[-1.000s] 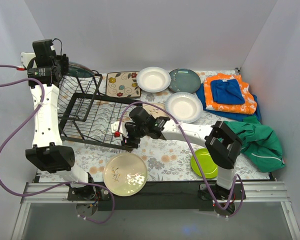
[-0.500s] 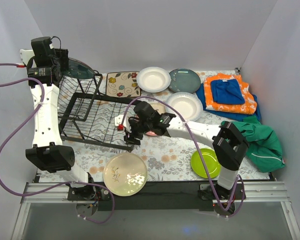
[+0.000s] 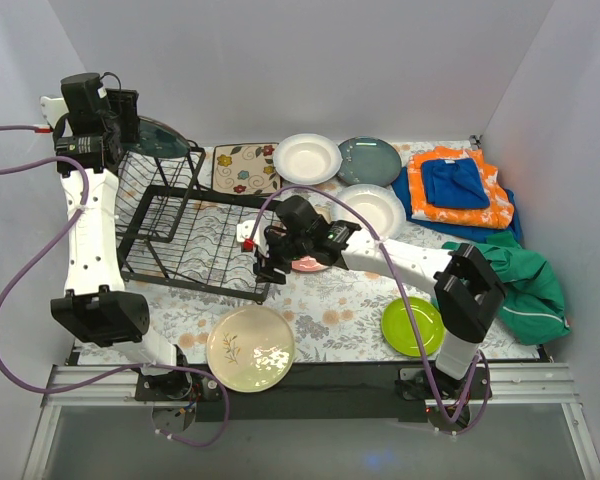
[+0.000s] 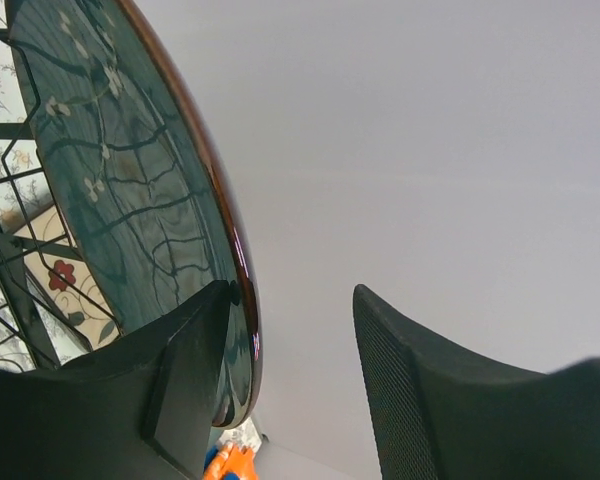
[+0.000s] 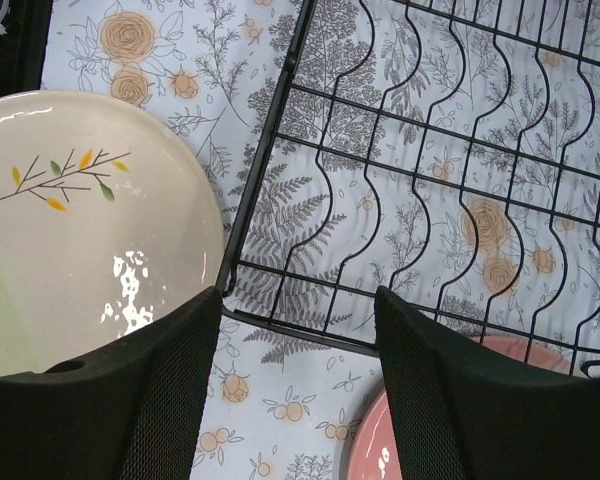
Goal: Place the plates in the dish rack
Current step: Move the dish rack
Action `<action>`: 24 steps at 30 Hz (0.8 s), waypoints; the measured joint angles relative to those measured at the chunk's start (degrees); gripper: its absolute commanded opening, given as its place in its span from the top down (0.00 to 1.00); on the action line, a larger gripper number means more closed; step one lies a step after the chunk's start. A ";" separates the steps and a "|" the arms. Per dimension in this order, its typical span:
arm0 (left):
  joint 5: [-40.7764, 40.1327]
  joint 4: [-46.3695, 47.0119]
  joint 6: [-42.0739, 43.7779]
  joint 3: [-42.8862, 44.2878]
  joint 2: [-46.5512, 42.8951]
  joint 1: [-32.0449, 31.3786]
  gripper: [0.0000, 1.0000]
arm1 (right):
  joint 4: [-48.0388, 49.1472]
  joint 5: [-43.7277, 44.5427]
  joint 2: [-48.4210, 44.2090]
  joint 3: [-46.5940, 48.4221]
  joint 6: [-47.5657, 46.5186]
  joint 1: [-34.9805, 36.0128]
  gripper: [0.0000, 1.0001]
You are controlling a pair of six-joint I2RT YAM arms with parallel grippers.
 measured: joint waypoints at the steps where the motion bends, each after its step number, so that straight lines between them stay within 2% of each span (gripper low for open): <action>1: 0.20 0.02 0.00 0.00 0.00 0.00 0.52 | -0.11 -0.04 -0.11 -0.04 0.02 -0.22 0.32; 10: 2.51 -0.50 0.07 2.10 1.68 -0.42 0.53 | -0.35 -0.52 -0.94 -0.85 0.28 -1.31 0.32; 24: 4.74 -0.52 0.02 1.57 2.14 -2.51 0.50 | -0.42 -0.63 -1.36 -1.81 0.52 -1.79 0.32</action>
